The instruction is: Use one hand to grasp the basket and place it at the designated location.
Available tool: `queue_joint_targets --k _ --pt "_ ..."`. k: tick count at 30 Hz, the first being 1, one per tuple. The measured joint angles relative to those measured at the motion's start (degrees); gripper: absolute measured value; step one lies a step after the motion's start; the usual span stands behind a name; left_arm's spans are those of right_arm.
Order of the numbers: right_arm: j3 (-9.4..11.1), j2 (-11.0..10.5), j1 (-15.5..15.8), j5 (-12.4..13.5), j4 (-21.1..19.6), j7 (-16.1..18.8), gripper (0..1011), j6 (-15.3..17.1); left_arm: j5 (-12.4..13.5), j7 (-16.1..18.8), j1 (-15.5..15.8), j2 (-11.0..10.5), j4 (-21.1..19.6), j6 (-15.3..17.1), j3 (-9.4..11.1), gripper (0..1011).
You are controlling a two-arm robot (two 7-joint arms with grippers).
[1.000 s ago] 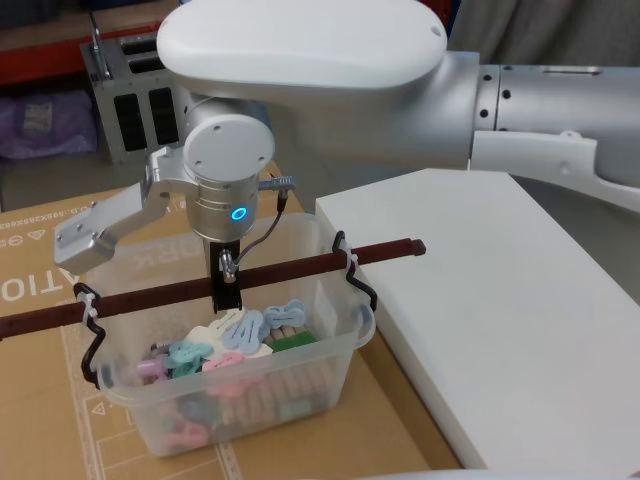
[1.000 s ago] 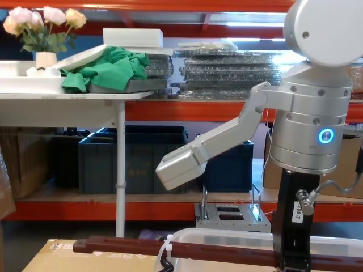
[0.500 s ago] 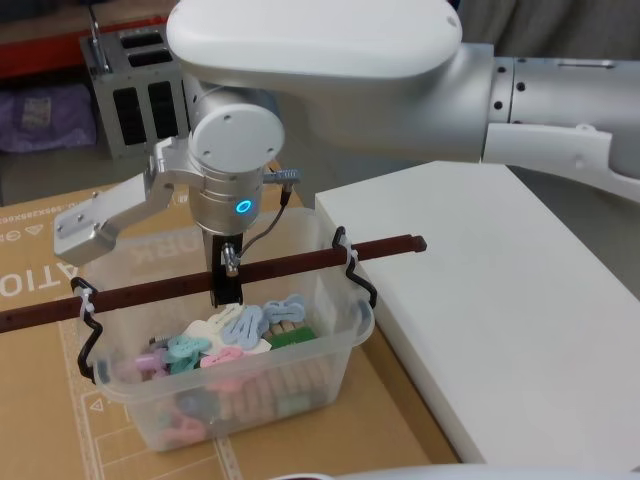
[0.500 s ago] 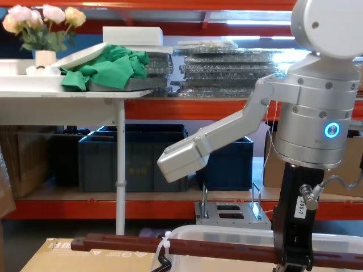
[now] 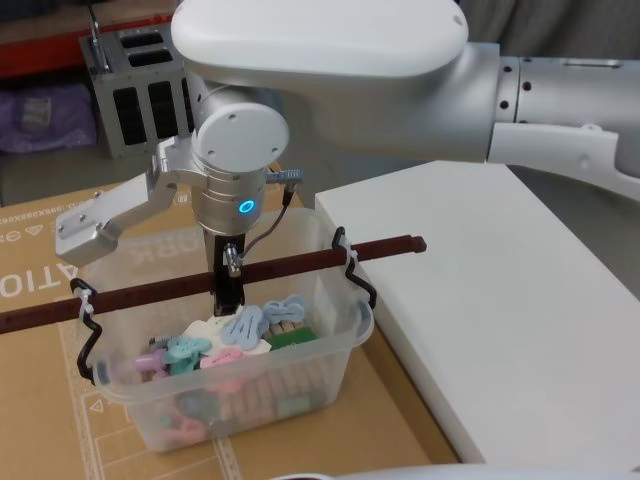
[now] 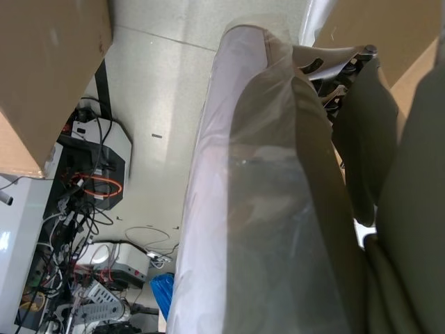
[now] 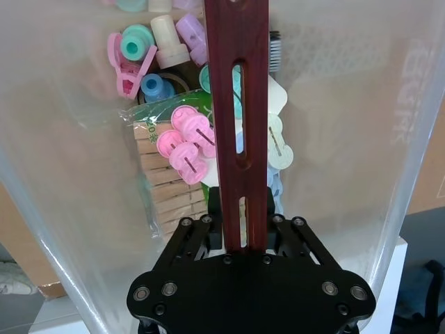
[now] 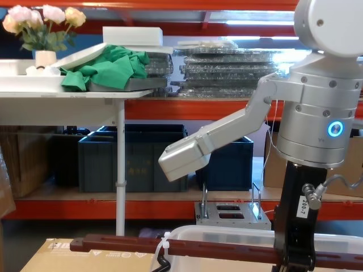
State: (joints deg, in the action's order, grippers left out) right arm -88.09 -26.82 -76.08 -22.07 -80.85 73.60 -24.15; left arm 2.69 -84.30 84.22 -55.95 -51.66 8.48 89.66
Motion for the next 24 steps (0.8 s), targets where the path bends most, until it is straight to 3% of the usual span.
queue_joint_targets --k 16,24 --pt "0.4 -0.5 0.1 -0.1 -0.1 -0.5 781 -0.7 0.0 0.0 0.0 0.0 0.0 0.0 0.0 0" --pt "0.6 -0.6 0.0 -0.1 0.2 -0.7 978 -0.9 0.0 0.0 0.0 0.0 0.0 0.0 0.0 0"
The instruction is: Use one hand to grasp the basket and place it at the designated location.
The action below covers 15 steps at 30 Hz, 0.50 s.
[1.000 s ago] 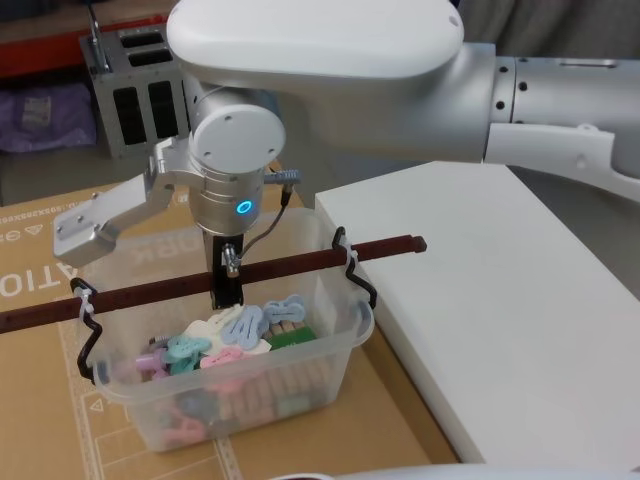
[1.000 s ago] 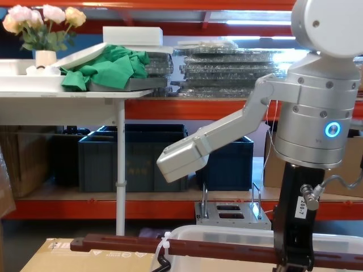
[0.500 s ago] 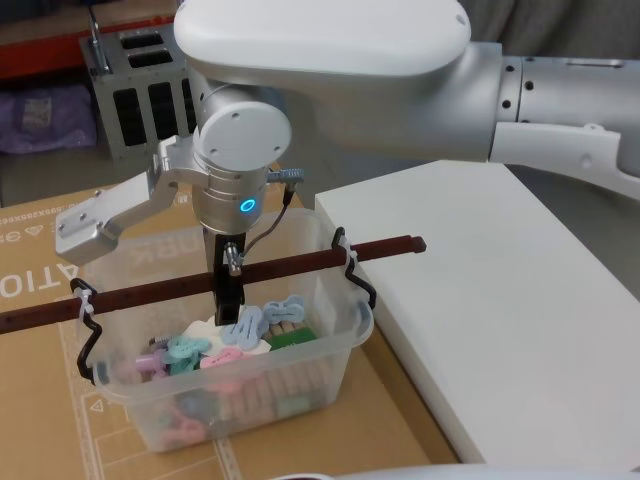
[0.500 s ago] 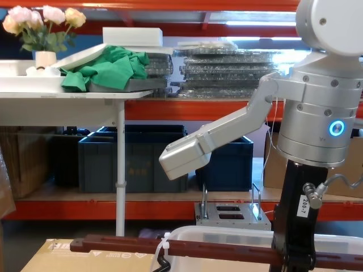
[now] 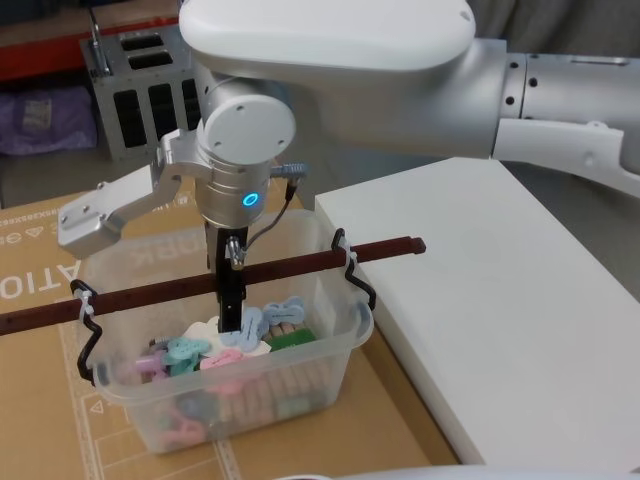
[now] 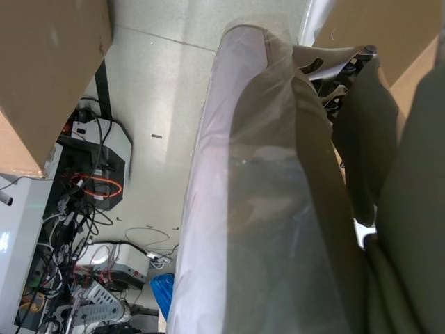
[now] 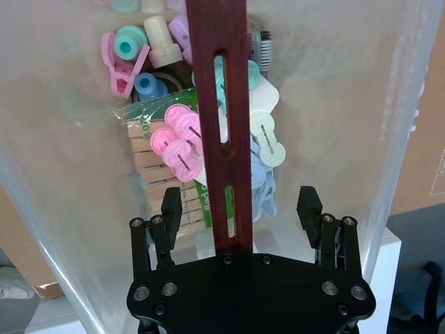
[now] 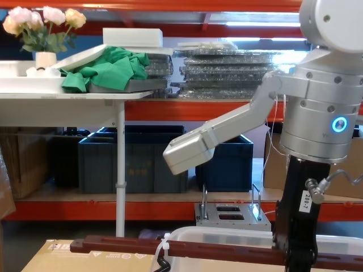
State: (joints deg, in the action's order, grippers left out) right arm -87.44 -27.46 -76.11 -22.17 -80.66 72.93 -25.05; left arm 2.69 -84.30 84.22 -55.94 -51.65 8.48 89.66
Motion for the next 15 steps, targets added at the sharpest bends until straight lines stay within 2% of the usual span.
queue_joint_targets --k 5,15 --pt "0.3 -0.2 0.0 0.1 0.2 -0.1 1000 0.0 0.0 0.0 0.0 0.0 0.0 0.0 0.0 0" --pt "2.1 -2.3 -0.5 1.8 -0.4 -0.2 1000 -0.1 0.0 0.0 0.0 0.0 0.0 0.0 0.0 0"
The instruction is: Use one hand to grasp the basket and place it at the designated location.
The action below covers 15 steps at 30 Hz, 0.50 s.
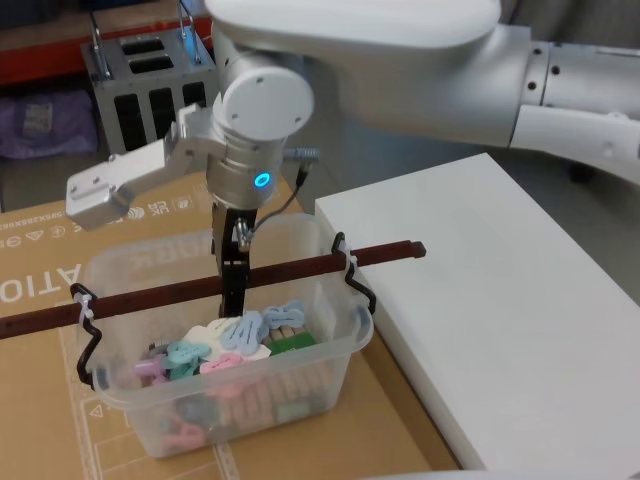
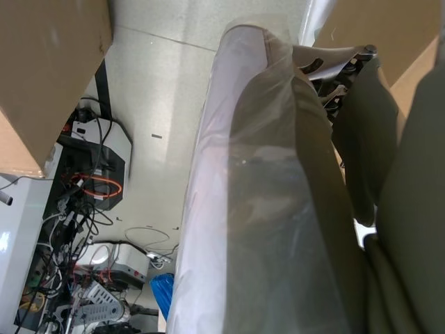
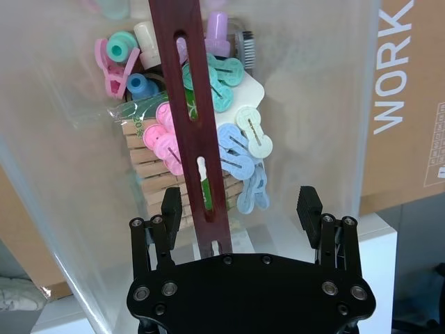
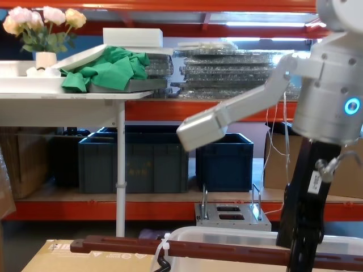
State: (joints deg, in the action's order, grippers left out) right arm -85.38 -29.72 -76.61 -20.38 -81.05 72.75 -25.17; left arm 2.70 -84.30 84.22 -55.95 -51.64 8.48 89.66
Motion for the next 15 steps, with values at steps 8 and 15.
queue_joint_targets --k 8,15 --pt "1.4 -1.7 -0.5 1.0 -1.6 0.0 1001 0.1 0.0 0.0 0.0 0.0 0.0 0.0 0.0 0" --pt "2.2 -2.6 -0.8 1.6 -2.7 0.1 1001 0.2 0.0 0.0 0.0 0.0 0.0 0.0 0.0 0"
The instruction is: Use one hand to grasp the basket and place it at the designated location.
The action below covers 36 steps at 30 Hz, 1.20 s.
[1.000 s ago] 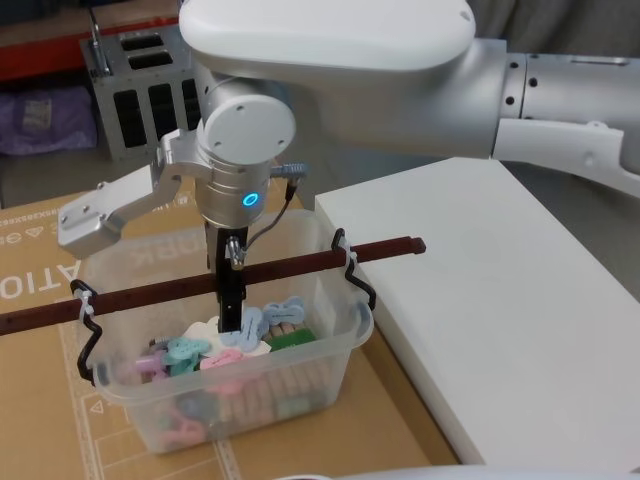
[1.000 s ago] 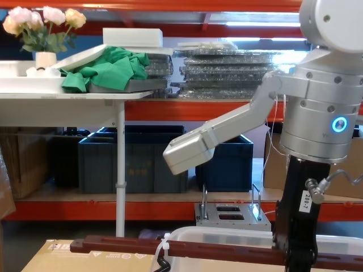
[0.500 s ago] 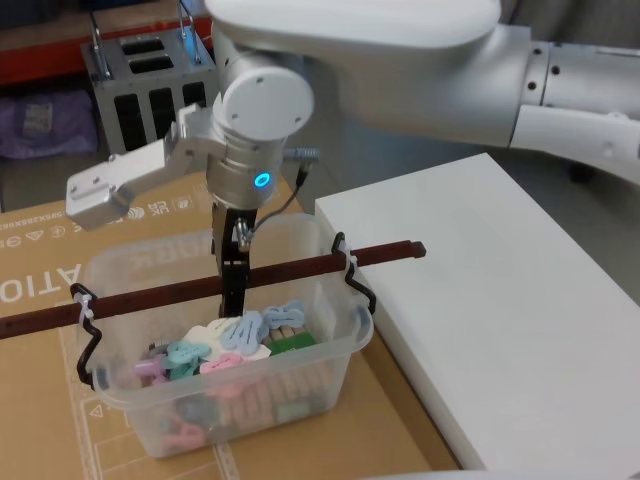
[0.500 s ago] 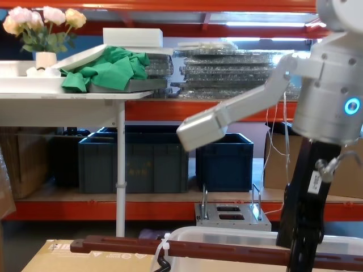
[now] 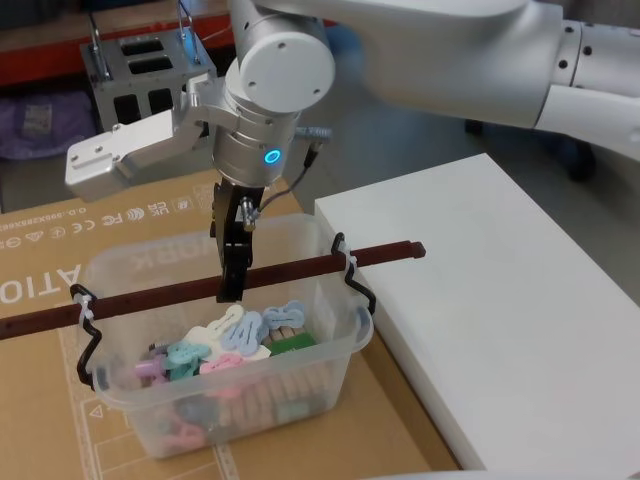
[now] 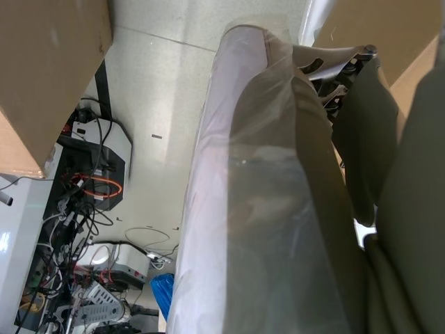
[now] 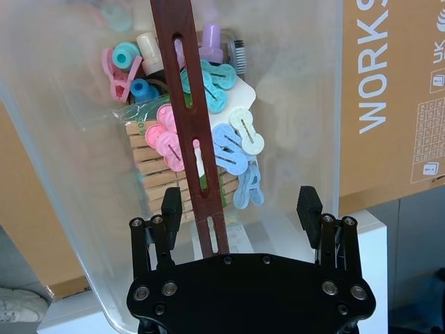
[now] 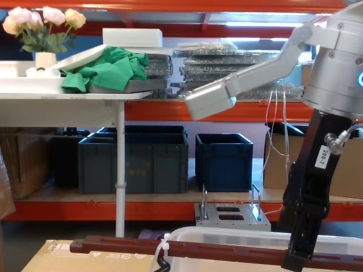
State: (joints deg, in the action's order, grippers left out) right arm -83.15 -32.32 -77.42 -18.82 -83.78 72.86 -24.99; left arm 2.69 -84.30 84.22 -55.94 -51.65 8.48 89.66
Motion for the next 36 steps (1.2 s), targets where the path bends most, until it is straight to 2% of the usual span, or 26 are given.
queue_joint_targets --k 10,17,24,36 --pt "1.3 -1.7 -0.4 1.4 -2.1 0.4 1001 0.0 0.0 0.0 0.0 0.0 0.0 0.0 0.0 0" --pt "2.8 -3.8 -0.9 4.2 -5.3 1.5 1001 0.5 0.0 0.0 0.0 0.0 0.0 0.0 0.0 0" --pt "3.6 -4.7 -1.1 4.9 -6.7 1.7 1000 0.9 0.0 0.0 0.0 0.0 0.0 0.0 0.0 0" --pt "5.8 -7.9 -1.2 6.1 -8.9 1.7 1001 1.6 0.0 0.0 0.0 0.0 0.0 0.0 0.0 0"
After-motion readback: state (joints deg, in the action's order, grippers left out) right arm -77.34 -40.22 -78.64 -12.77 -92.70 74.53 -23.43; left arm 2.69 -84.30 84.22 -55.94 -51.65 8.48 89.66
